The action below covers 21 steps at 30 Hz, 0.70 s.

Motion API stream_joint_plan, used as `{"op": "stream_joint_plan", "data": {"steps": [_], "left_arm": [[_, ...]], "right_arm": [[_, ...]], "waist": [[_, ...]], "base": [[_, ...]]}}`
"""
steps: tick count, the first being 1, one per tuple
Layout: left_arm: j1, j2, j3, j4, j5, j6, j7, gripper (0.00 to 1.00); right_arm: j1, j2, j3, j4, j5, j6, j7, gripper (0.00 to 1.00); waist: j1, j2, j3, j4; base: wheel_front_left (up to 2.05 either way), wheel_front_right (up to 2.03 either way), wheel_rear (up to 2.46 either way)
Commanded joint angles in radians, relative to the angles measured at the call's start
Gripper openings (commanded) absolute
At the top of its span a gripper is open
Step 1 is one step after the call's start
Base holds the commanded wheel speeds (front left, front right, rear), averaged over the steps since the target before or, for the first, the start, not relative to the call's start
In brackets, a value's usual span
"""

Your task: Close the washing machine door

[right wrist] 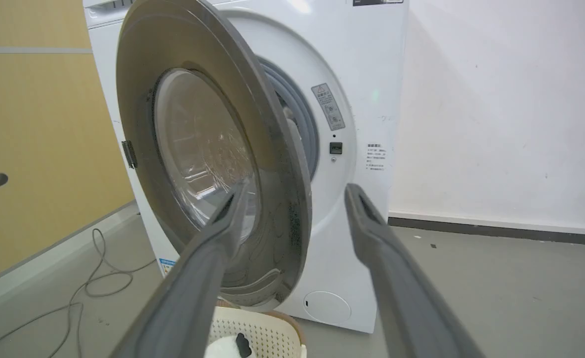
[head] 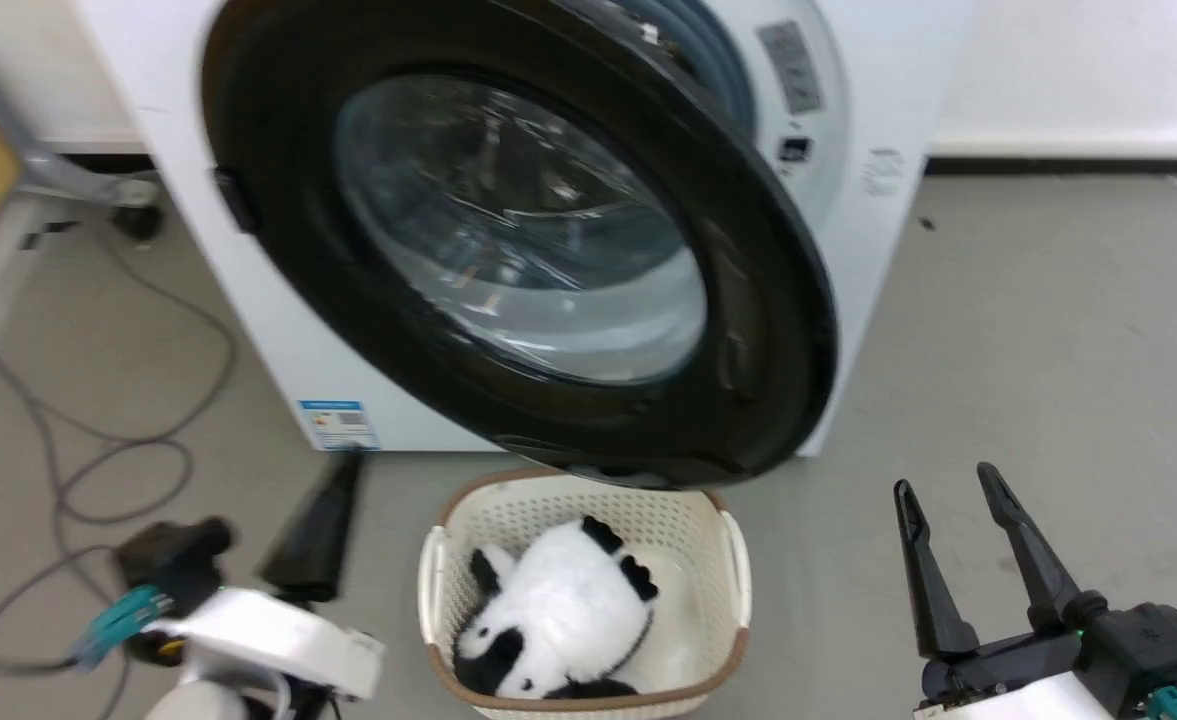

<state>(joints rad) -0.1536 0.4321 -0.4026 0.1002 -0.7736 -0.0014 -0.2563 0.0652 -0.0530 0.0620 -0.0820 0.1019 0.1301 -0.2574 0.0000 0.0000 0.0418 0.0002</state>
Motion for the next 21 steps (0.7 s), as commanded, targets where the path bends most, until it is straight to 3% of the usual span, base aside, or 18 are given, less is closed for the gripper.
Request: {"op": "stream_joint_plan", "data": {"steps": [1, 3, 4, 5, 6, 10, 15, 16, 17, 18, 21], "left_arm": [[0.023, -0.011, 0.021, -0.017, 0.027, 0.009, -0.005, 0.0], [0.087, -0.042, 0.101, -0.059, 0.12, 0.037, -0.005, 0.04], [0.119, -0.067, 0.14, -0.083, 0.153, 0.041, -0.005, 0.3], [0.147, -0.089, 0.176, -0.107, 0.195, 0.043, -0.005, 0.95], [0.175, -0.107, 0.202, -0.124, 0.236, 0.038, -0.005, 1.0], [0.253, -0.172, 0.256, -0.178, 0.4, 0.005, -0.005, 1.0], [0.293, -0.242, 0.269, -0.167, 0.518, -0.046, -0.005, 1.0], [0.29, -0.256, 0.275, -0.163, 0.527, -0.056, -0.005, 1.0], [0.284, -0.269, 0.281, -0.16, 0.537, -0.066, -0.005, 1.0], [0.278, -0.279, 0.285, -0.157, 0.547, -0.074, -0.005, 1.0], [0.256, -0.305, 0.297, -0.148, 0.569, -0.096, -0.005, 1.0]], "right_arm": [[0.012, 0.003, -0.001, -0.005, 0.0, 0.001, -0.004, 1.0], [0.016, 0.003, 0.002, -0.004, 0.0, 0.001, -0.004, 1.0], [0.018, 0.003, 0.003, -0.004, 0.001, 0.001, -0.004, 1.0], [0.019, 0.003, 0.004, -0.005, 0.001, 0.001, -0.004, 1.0], [0.021, 0.003, 0.005, -0.006, 0.0, 0.001, -0.004, 1.0], [0.024, 0.003, 0.012, -0.007, -0.003, 0.001, -0.004, 1.0], [0.025, -0.001, 0.028, -0.002, -0.002, 0.001, -0.004, 1.0], [0.025, -0.004, 0.033, 0.001, 0.001, 0.001, -0.004, 0.48], [0.023, -0.009, 0.037, 0.002, 0.001, 0.001, -0.004, 0.16], [0.019, -0.015, 0.042, 0.001, -0.001, 0.001, -0.004, 0.0], [0.005, -0.035, 0.051, -0.006, -0.008, 0.001, -0.004, 0.0]], "waist": [[0.0, 0.0, -0.022, 0.029], [0.0, 0.0, -0.031, 0.042], [0.0, 0.0, -0.034, 0.048], [0.0, 0.0, -0.035, 0.054], [0.0, 0.0, -0.037, 0.06], [0.0, 0.0, -0.036, 0.08], [0.0, 0.0, -0.023, 0.104], [0.0, 0.0, -0.017, 0.109], [0.0, 0.0, -0.01, 0.116], [0.0, 0.0, -0.005, 0.122], [0.0, 0.0, 0.019, 0.142]], "base": [[0.0, 0.0, 0.0], [0.0, 0.0, 0.0], [0.0, 0.0, 0.0], [0.0, 0.0, 0.0], [0.0, 0.0, 0.0], [0.0, 0.0, 0.0], [0.0, 0.0, 0.0], [0.0, 0.0, 0.0], [0.0, 0.0, 0.0], [0.0, 0.0, 0.0], [0.0, 0.0, 0.0]]}}
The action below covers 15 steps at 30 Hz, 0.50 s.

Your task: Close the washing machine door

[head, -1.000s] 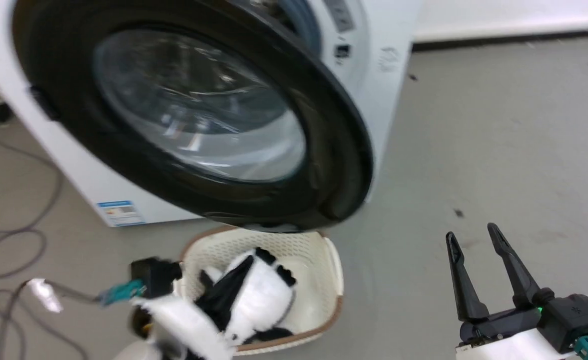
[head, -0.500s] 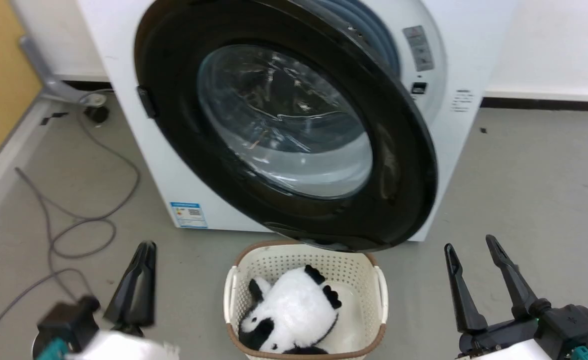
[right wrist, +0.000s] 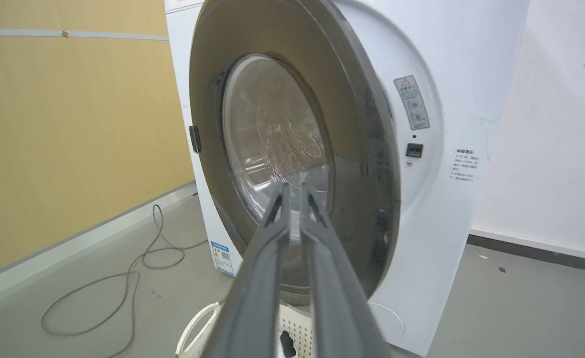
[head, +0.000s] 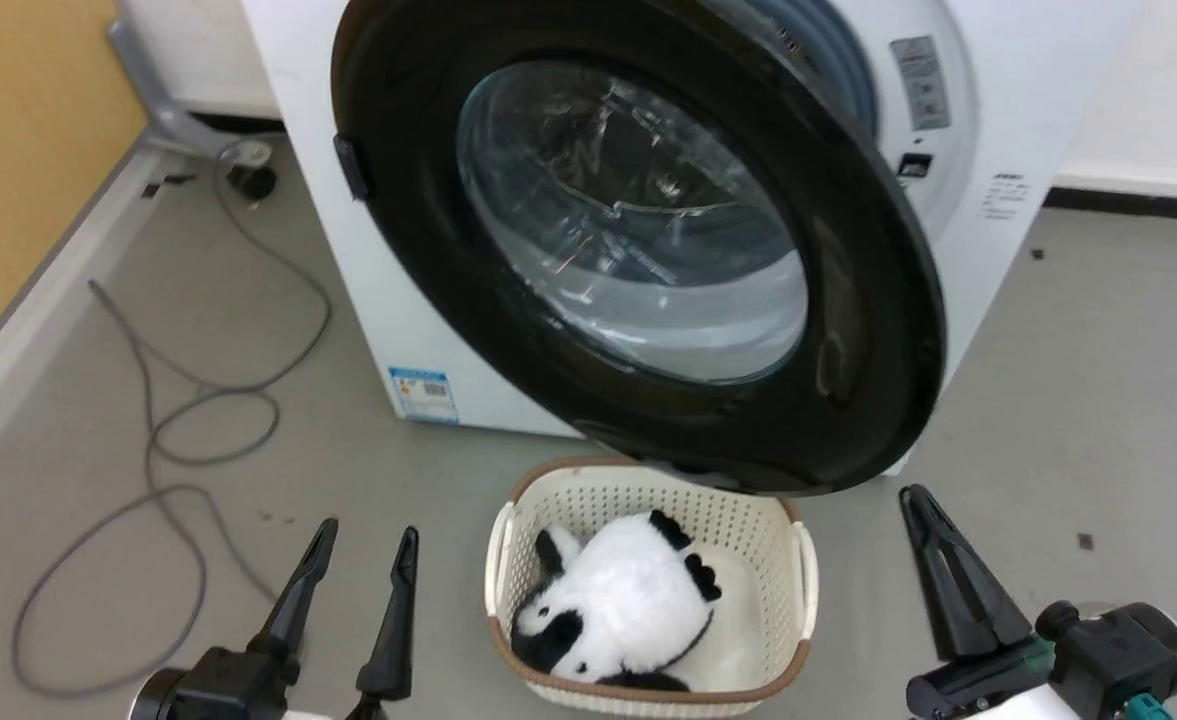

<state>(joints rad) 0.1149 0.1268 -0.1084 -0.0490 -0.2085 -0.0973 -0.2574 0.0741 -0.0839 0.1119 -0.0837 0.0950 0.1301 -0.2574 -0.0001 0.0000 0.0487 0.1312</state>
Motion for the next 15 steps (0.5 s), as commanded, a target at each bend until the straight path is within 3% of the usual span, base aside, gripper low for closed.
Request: {"op": "stream_joint_plan", "data": {"steps": [1, 10, 15], "left_arm": [[-0.02, -0.006, 0.005, 0.003, 0.009, -0.006, -0.004, 1.0], [-0.068, -0.039, -0.017, 0.029, 0.032, -0.03, -0.004, 1.0], [-0.097, -0.048, -0.028, 0.042, 0.03, -0.032, -0.004, 1.0]], "right_arm": [[-0.012, -0.012, 0.004, -0.005, -0.001, 0.001, -0.004, 0.0], [-0.176, -0.151, 0.092, 0.096, 0.035, 0.001, -0.004, 0.0], [-0.297, -0.197, 0.08, 0.191, 0.073, 0.001, 0.003, 0.0]], "waist": [[0.0001, 0.0, 0.021, 0.017], [0.0001, 0.0, 0.11, 0.069], [0.0001, 0.0, 0.166, 0.096]], "base": [[0.0, 0.0, 0.0], [0.0, 0.0, 0.0], [0.0, 0.0, 0.0]]}}
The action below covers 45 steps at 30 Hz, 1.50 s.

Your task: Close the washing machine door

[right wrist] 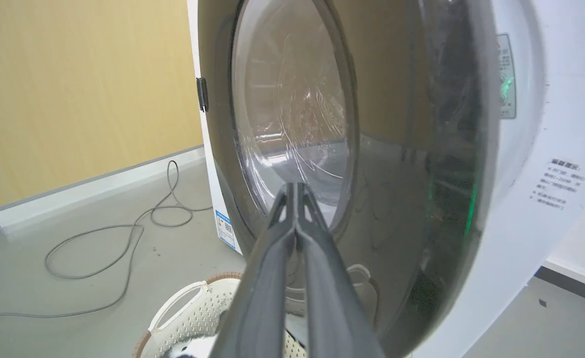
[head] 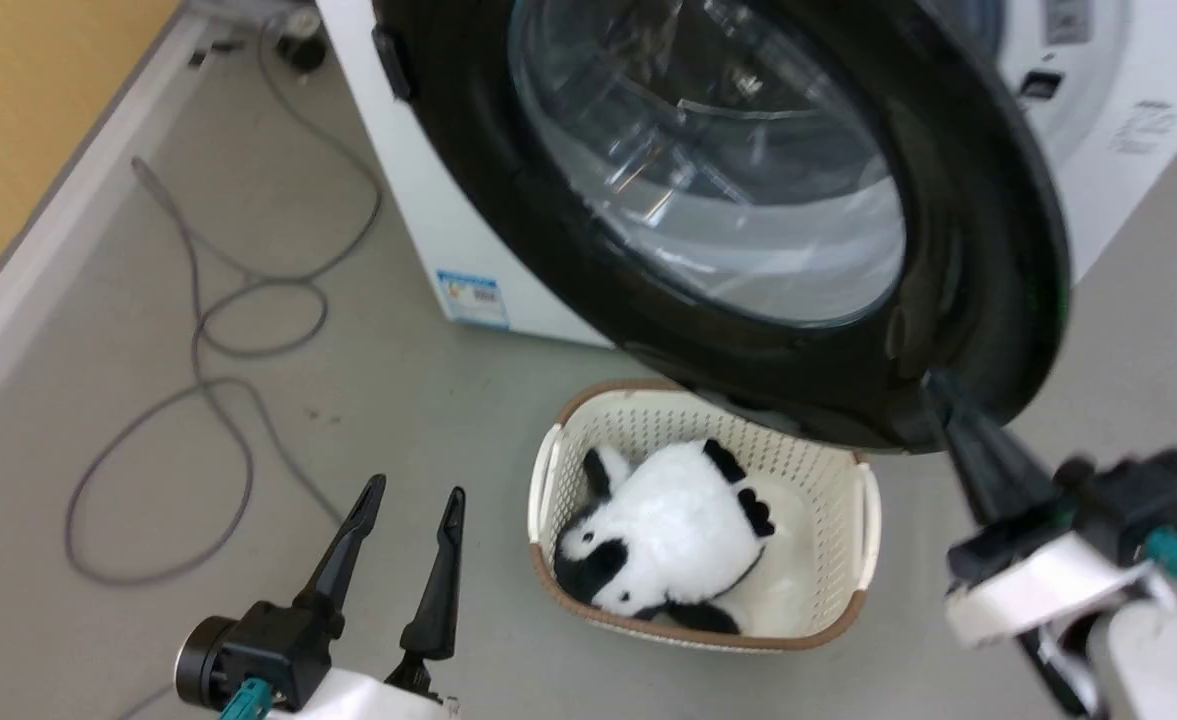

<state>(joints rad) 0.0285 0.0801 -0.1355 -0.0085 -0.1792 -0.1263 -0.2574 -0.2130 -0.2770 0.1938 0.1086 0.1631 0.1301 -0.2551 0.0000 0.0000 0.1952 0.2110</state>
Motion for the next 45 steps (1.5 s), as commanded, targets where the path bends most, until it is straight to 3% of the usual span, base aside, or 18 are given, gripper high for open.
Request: {"op": "stream_joint_plan", "data": {"steps": [1, 14, 17, 26, 37, 45], "left_arm": [[-0.018, -0.002, -0.003, 0.005, -0.002, -0.004, -0.004, 1.0], [-0.127, -0.012, -0.034, -0.003, -0.026, -0.004, -0.004, 1.0], [-0.146, -0.016, -0.038, -0.005, -0.026, -0.004, -0.004, 1.0], [-0.182, -0.024, -0.022, -0.01, -0.031, -0.004, -0.004, 1.0], [-0.182, -0.029, -0.003, -0.007, -0.02, -0.004, -0.004, 1.0], [-0.152, -0.029, 0.008, 0.019, -0.029, -0.004, -0.004, 1.0]], "right_arm": [[-0.033, -0.012, -0.006, 0.015, 0.01, 0.001, 0.005, 0.0], [-0.31, -0.162, -0.056, 0.15, 0.101, 0.001, 0.049, 0.0], [-0.378, -0.168, -0.085, 0.171, 0.154, 0.001, 0.074, 0.0], [-0.549, -0.234, -0.123, 0.238, 0.161, 0.001, 0.159, 0.0], [-0.684, -0.226, -0.114, 0.357, 0.155, 0.001, 0.177, 0.0], [-0.558, -0.185, -0.076, 0.391, 0.17, 0.001, 0.05, 0.0]], "waist": [[0.0, 0.0, 0.031, 0.02], [0.0, 0.0, 0.172, 0.072], [0.0, 0.0, 0.199, 0.082], [0.0, 0.0, 0.251, 0.1], [0.0, 0.0, 0.263, 0.079], [0.0, 0.0, 0.131, 0.033]], "base": [[0.0, 0.0, 0.0], [0.0, 0.0, 0.0], [0.0, 0.0, 0.0], [0.0, 0.0, 0.0], [0.0, 0.0, 0.0], [0.0, 0.0, 0.0]]}}
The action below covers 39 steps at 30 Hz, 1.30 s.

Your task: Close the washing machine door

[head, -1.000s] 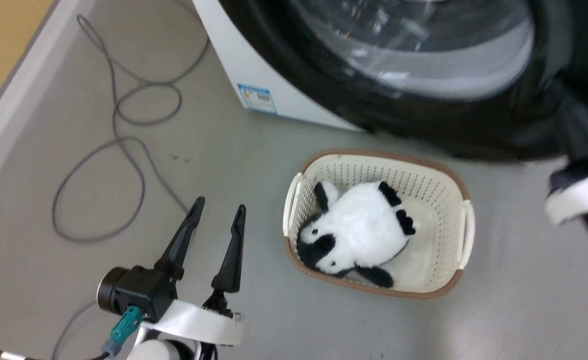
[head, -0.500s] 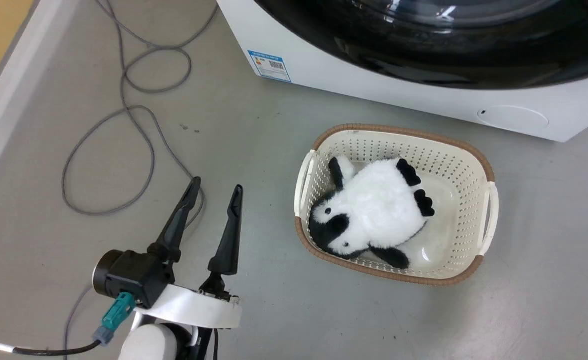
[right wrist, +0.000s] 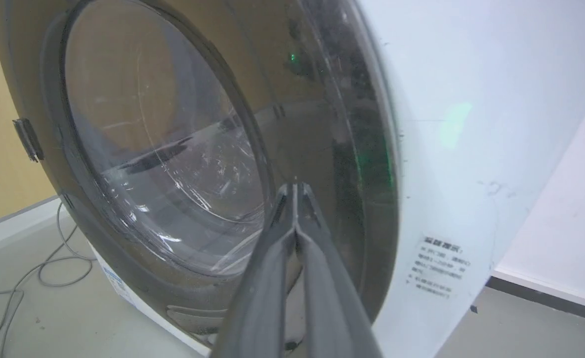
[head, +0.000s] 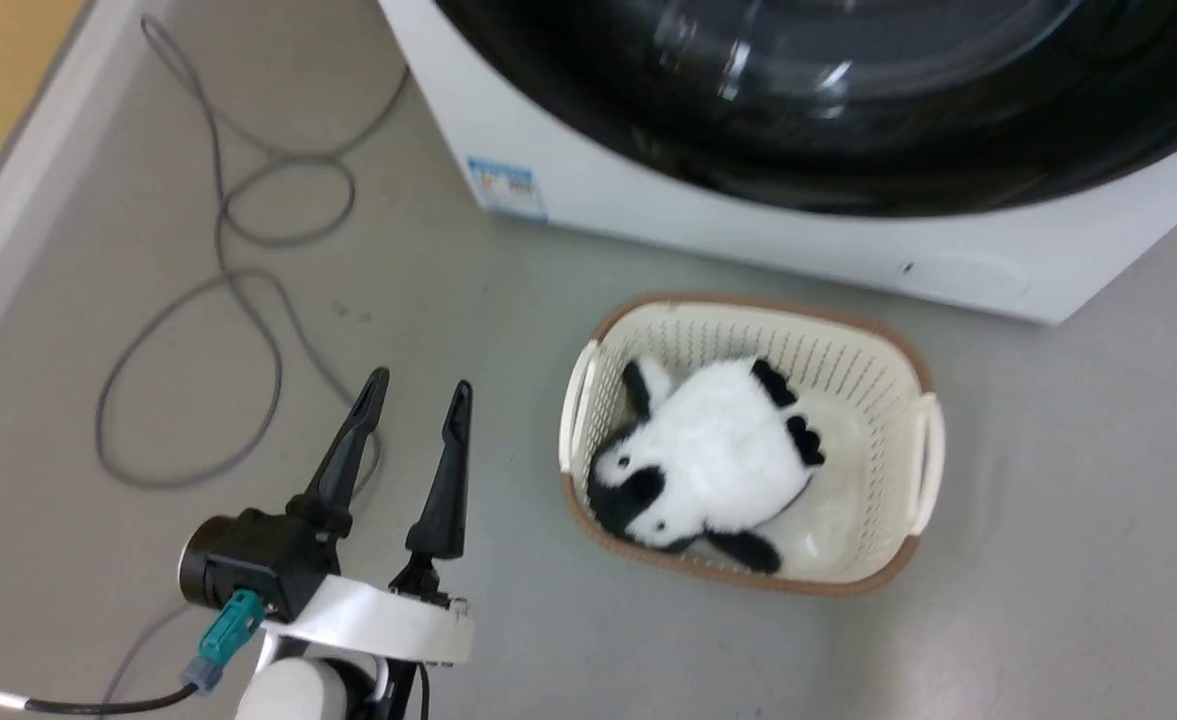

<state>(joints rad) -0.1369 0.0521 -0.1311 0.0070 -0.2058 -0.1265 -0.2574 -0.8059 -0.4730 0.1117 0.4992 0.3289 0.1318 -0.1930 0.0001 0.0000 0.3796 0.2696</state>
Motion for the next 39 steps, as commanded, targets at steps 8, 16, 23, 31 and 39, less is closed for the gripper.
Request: {"op": "stream_joint_plan", "data": {"steps": [8, 16, 23, 31, 39], "left_arm": [[0.085, -0.001, 0.04, 0.047, 0.0, -0.004, -0.004, 1.0], [0.145, -0.002, 0.076, 0.088, 0.017, -0.004, -0.004, 1.0], [0.181, -0.002, 0.078, 0.078, 0.021, 0.012, -0.004, 1.0], [0.209, -0.002, 0.072, 0.079, 0.015, 0.03, -0.004, 1.0], [0.22, -0.002, 0.076, 0.074, 0.049, 0.04, -0.004, 1.0]], "right_arm": [[0.327, 0.1, -0.046, -0.151, -0.047, -0.001, -0.066, 0.0], [0.584, 0.264, -0.116, -0.381, -0.162, -0.001, -0.068, 0.0], [0.741, 0.38, -0.182, -0.472, -0.206, -0.001, -0.069, 0.0], [0.868, 0.415, -0.18, -0.506, -0.219, -0.001, -0.069, 1.0], [0.89, 0.421, -0.178, -0.521, -0.226, -0.001, -0.069, 1.0]], "waist": [[-0.0001, 0.0, -0.209, -0.099], [-0.0001, 0.0, -0.298, -0.161], [-0.0001, 0.0, -0.344, -0.183], [-0.0001, 0.0, -0.37, -0.186], [-0.0001, 0.0, -0.382, -0.185]], "base": [[0.0, 0.0, 0.0], [0.0, 0.0, 0.0], [0.0, 0.0, 0.0], [0.0, 0.0, 0.0], [0.0, 0.0, 0.0]]}}
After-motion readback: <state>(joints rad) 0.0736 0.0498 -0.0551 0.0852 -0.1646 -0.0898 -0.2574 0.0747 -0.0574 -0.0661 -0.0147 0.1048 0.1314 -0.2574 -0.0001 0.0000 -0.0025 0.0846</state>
